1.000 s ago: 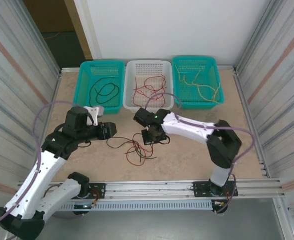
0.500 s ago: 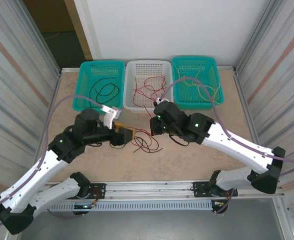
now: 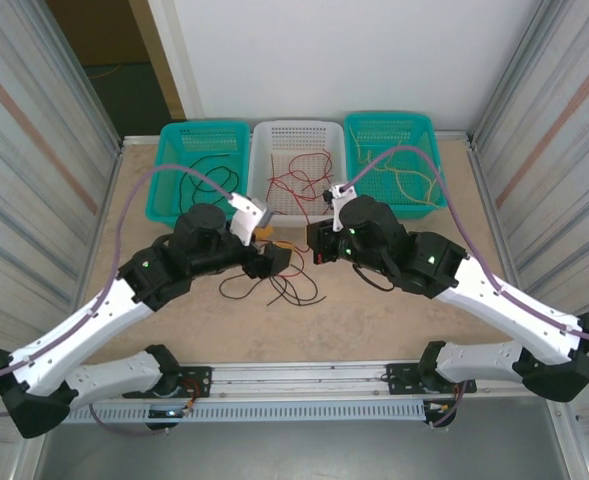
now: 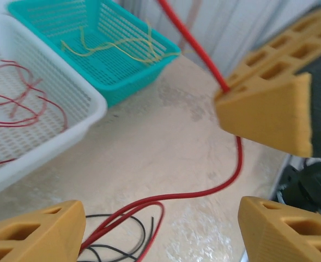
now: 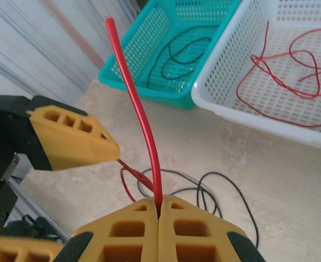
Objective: Untangle the cables
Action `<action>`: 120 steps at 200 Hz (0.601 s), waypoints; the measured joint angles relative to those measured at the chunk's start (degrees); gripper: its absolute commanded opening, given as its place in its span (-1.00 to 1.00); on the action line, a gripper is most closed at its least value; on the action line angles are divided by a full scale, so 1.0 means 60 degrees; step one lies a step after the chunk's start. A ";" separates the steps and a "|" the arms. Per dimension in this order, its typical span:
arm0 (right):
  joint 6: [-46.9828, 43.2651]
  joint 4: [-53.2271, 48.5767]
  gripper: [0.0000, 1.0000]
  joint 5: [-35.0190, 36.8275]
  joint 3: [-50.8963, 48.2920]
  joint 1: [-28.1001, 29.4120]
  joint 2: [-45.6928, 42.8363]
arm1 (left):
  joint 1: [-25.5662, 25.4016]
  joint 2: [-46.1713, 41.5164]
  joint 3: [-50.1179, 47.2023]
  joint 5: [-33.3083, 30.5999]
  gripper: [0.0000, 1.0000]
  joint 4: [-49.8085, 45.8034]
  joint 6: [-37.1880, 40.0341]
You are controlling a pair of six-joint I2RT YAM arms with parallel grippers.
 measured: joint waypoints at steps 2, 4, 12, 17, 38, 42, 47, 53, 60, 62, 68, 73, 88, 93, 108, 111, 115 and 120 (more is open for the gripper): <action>0.0004 0.0015 -1.00 0.0004 0.0000 0.0000 -0.0022 | 0.0000 -0.0029 0.0036 -0.0076 0.49 -0.0033 -0.0047; 0.0004 0.0029 -1.00 0.0007 0.0000 0.0000 -0.0047 | 0.0004 -0.0066 0.0073 -0.0157 0.49 -0.0091 -0.0127; 0.0004 0.0095 -1.00 0.0011 0.0000 0.0000 -0.0138 | 0.0058 -0.0215 0.0189 -0.0441 0.49 -0.0273 -0.0525; 0.0004 0.0131 -1.00 0.0011 0.0000 0.0000 -0.0186 | 0.0098 -0.0310 0.0226 -0.0557 0.49 -0.0386 -0.0747; 0.0018 0.0339 -1.00 0.0007 -0.0004 -0.0004 -0.0324 | 0.0463 -0.0729 0.0117 -0.0736 0.44 -0.0787 -0.2244; 0.0022 0.0382 -1.00 0.0007 -0.0004 -0.0004 -0.0335 | 0.0535 -0.0794 0.0036 -0.0729 0.44 -0.0798 -0.2488; 0.0033 0.0452 -1.00 0.0007 -0.0007 -0.0004 -0.0339 | 0.0627 -0.0874 -0.0091 -0.0707 0.44 -0.0820 -0.2856; 0.0062 0.0521 -1.00 0.0011 -0.0022 0.0000 -0.0342 | 0.0710 -0.0951 -0.0277 -0.0681 0.45 -0.0845 -0.3257; 0.0102 0.0594 -1.00 0.0015 -0.0047 0.0000 -0.0350 | 0.0758 -0.1009 -0.0499 -0.0641 0.45 -0.0841 -0.3661; 0.0120 0.0612 -1.00 0.0015 -0.0062 0.0000 -0.0353 | 0.0765 -0.1020 -0.0568 -0.0627 0.46 -0.0831 -0.3774; 0.0211 0.0667 -1.00 0.0018 -0.0098 0.0000 -0.0361 | 0.0772 -0.1031 -0.0750 -0.0572 0.46 -0.0801 -0.4044; 0.0273 0.0703 -1.00 0.0015 -0.0131 0.0000 -0.0361 | 0.0772 -0.1038 -0.0925 -0.0510 0.46 -0.0758 -0.4280; 0.0375 0.0845 -1.00 0.0011 -0.0240 0.0011 -0.0361 | 0.0776 -0.1005 -0.1231 -0.0393 0.46 -0.0688 -0.4765; 0.0437 0.0874 -1.00 0.0015 -0.0273 0.0022 -0.0361 | 0.0790 -0.0991 -0.1264 -0.0361 0.46 -0.0685 -0.4896; 0.0528 0.0903 -1.00 0.0109 -0.0321 0.0080 -0.0361 | 0.0856 -0.0973 -0.1260 -0.0229 0.46 -0.0539 -0.5202; 0.0535 0.0911 -1.00 0.0124 -0.0324 0.0091 -0.0361 | 0.0871 -0.0973 -0.1260 -0.0226 0.46 -0.0492 -0.5264; 0.0565 0.0911 -1.00 0.0160 -0.0328 0.0109 -0.0361 | 0.0889 -0.0973 -0.1260 -0.0226 0.46 -0.0452 -0.5315; 0.0583 0.0918 -1.00 0.0197 -0.0335 0.0146 -0.0361 | 0.0918 -0.0976 -0.1257 -0.0219 0.46 -0.0408 -0.5410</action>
